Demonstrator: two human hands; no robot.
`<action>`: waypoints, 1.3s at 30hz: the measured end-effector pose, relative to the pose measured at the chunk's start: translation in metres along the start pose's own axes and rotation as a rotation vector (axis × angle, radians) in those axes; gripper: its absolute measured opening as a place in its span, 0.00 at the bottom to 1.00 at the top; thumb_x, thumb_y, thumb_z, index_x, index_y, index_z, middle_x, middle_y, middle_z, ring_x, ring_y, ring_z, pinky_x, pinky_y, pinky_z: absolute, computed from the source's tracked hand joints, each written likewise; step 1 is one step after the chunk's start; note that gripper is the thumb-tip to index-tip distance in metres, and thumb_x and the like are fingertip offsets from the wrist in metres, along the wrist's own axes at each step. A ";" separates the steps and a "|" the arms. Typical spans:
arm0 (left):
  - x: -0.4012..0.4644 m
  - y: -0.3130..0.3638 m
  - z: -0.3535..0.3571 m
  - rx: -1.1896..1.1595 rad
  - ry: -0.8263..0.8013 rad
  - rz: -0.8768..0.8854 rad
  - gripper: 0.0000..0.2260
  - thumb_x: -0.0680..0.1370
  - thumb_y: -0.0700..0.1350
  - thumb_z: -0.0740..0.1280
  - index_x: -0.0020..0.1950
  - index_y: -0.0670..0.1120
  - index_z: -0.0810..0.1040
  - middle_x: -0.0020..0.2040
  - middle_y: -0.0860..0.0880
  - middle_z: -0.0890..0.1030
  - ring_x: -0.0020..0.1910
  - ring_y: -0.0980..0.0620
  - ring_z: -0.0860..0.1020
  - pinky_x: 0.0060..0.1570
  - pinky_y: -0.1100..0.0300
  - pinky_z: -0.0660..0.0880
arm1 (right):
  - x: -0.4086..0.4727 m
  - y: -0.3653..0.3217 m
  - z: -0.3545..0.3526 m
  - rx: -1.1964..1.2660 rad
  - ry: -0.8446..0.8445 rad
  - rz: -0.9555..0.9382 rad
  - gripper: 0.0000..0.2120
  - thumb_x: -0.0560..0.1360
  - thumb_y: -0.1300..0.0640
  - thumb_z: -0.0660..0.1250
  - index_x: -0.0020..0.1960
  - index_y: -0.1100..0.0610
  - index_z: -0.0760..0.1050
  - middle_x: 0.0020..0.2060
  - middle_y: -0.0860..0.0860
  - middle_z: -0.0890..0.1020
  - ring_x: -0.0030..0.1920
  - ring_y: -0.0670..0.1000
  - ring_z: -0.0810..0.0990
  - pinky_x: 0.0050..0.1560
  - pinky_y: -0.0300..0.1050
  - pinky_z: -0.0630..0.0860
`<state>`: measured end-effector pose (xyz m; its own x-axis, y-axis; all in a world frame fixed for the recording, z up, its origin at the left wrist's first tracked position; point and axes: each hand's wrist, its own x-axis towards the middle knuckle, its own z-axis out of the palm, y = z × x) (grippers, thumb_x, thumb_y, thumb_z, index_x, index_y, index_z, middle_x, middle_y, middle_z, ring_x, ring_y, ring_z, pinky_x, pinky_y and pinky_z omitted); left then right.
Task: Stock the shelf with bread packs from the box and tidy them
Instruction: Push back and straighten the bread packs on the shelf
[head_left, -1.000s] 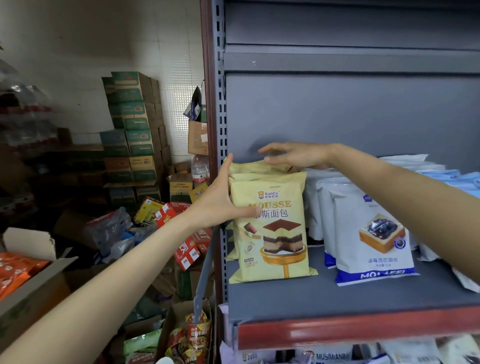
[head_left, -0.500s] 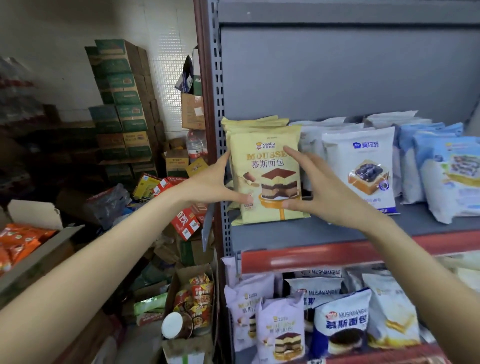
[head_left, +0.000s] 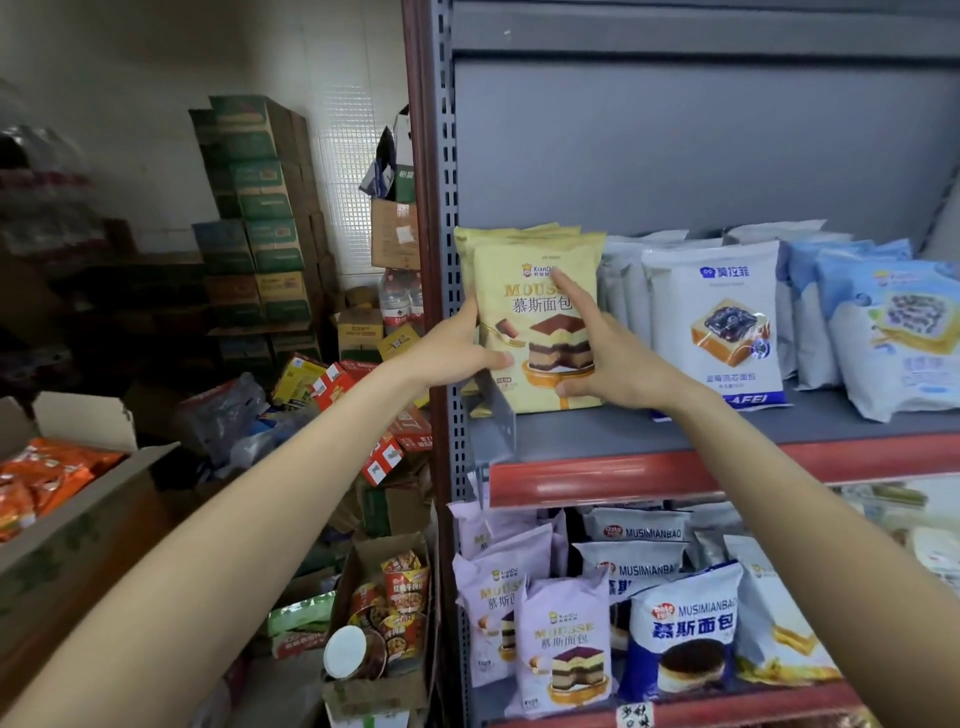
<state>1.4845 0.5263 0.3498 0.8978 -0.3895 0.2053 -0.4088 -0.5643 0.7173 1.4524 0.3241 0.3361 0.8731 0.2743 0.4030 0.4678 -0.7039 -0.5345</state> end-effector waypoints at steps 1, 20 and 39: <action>0.000 0.000 0.001 0.017 -0.003 0.009 0.39 0.76 0.44 0.70 0.78 0.52 0.48 0.66 0.55 0.72 0.64 0.54 0.72 0.60 0.61 0.67 | -0.001 0.000 -0.001 -0.001 -0.016 -0.006 0.56 0.66 0.65 0.74 0.70 0.28 0.41 0.62 0.58 0.72 0.49 0.57 0.80 0.55 0.49 0.78; -0.125 -0.001 0.031 -0.123 0.672 0.338 0.08 0.78 0.50 0.62 0.55 0.54 0.77 0.43 0.59 0.80 0.49 0.58 0.78 0.52 0.55 0.74 | -0.120 -0.051 0.040 -0.157 0.727 -0.141 0.11 0.76 0.60 0.64 0.58 0.58 0.76 0.51 0.52 0.79 0.54 0.50 0.76 0.57 0.37 0.67; -0.238 -0.183 0.174 -0.516 0.156 -0.287 0.32 0.76 0.48 0.69 0.75 0.52 0.57 0.72 0.48 0.64 0.70 0.49 0.67 0.64 0.57 0.67 | -0.275 0.028 0.230 0.105 0.354 0.479 0.28 0.75 0.56 0.68 0.71 0.56 0.62 0.65 0.54 0.70 0.64 0.52 0.70 0.63 0.52 0.71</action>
<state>1.3172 0.5949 0.0539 0.9898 -0.1405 0.0229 -0.0496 -0.1900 0.9805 1.2572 0.3802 0.0396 0.8997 -0.3044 0.3128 0.0612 -0.6216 -0.7810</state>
